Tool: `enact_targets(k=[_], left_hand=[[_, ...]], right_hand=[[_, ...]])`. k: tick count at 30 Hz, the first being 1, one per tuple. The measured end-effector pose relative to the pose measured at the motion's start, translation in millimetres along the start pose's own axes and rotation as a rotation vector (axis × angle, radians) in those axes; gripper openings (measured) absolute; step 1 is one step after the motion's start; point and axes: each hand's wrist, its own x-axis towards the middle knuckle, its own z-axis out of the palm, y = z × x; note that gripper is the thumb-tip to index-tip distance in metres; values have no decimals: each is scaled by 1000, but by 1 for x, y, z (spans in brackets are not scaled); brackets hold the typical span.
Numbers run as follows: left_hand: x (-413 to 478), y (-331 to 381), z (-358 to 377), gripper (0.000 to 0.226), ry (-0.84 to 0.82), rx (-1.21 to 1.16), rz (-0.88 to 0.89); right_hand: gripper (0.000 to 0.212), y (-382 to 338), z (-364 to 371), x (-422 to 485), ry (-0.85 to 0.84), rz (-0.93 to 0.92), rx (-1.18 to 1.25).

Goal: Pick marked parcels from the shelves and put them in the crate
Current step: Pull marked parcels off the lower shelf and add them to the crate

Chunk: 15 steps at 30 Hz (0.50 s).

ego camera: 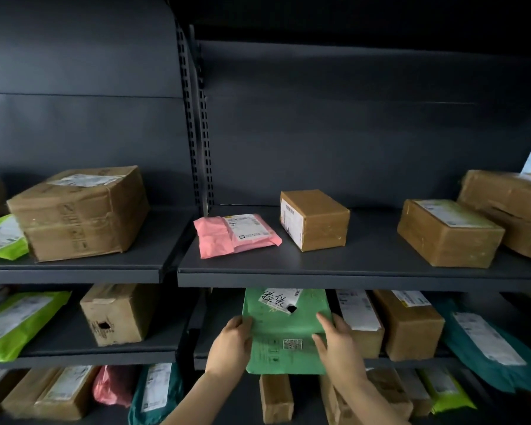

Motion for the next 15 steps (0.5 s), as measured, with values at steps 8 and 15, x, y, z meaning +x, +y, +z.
enact_targets(k=[8, 15], left_hand=[[-17, -40, -21, 64, 14, 130, -22], [-55, -107, -59, 67, 27, 253, -148]], right_hand=[[54, -49, 27, -13, 48, -382, -178], [57, -125, 59, -24, -47, -542, -109]])
